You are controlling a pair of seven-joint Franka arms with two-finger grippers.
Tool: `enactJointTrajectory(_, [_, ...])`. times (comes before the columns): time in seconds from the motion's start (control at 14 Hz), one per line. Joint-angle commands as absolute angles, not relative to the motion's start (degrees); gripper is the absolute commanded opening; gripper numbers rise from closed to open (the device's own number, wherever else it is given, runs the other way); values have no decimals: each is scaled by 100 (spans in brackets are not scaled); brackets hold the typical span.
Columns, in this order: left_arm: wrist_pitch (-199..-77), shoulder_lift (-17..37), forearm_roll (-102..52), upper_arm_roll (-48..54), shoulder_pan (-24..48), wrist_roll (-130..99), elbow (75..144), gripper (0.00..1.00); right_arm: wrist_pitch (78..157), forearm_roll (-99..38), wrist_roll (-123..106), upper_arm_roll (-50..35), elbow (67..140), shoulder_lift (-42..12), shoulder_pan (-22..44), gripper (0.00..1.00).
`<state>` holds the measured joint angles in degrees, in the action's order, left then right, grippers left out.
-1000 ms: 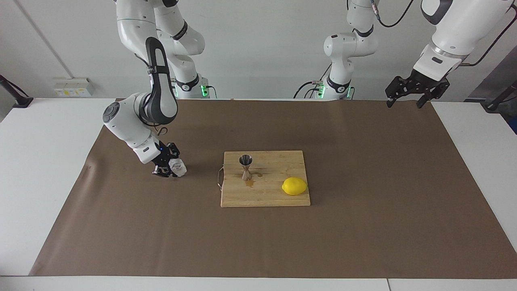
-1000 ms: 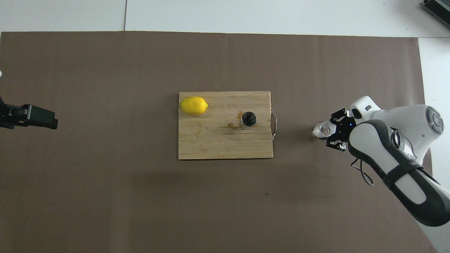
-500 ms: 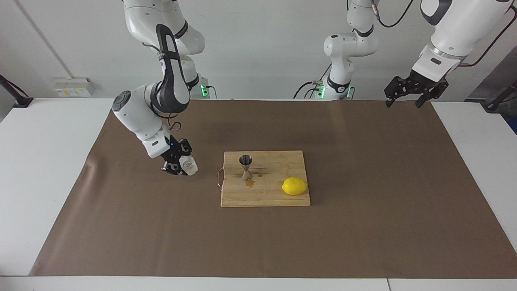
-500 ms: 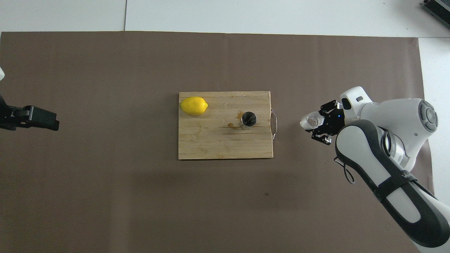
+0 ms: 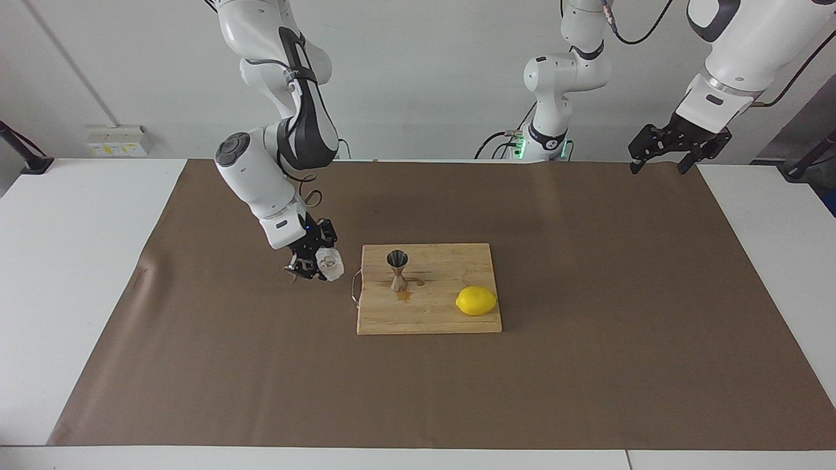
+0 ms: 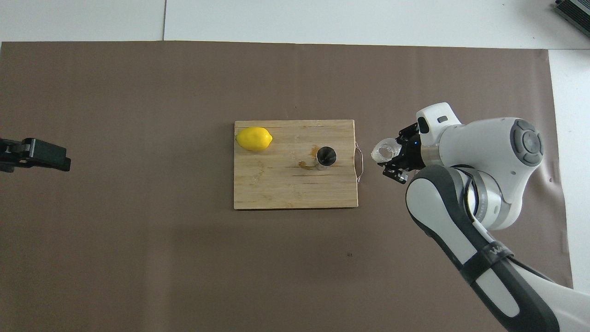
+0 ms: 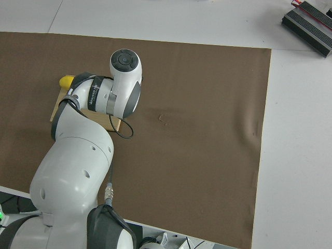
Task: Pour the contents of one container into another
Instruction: 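Close the right gripper on the white cup and lift it, then carry the white cup with the right gripper above the metal cup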
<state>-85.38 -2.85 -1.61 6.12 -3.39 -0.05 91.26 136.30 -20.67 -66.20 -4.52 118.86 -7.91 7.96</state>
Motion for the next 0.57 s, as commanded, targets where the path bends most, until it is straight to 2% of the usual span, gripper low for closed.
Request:
enactJointTrajectory(0.0, [-8464,-352,-193,642,-378,-35,9193,100,13229,-1470,-5725,-457,11428,-852,1019,0])
enactJointTrajectory(0.21, [-8464,-352,-193,650,-369,-35,9193,100,13052,-854,-4477,-457,11058,-940,1475,0])
enactJointTrajectory(0.5, [-8455,-352,-193,650,-360,-35,9193,100,12781,-90,-4105,-457,10698,-1037,1722,0])
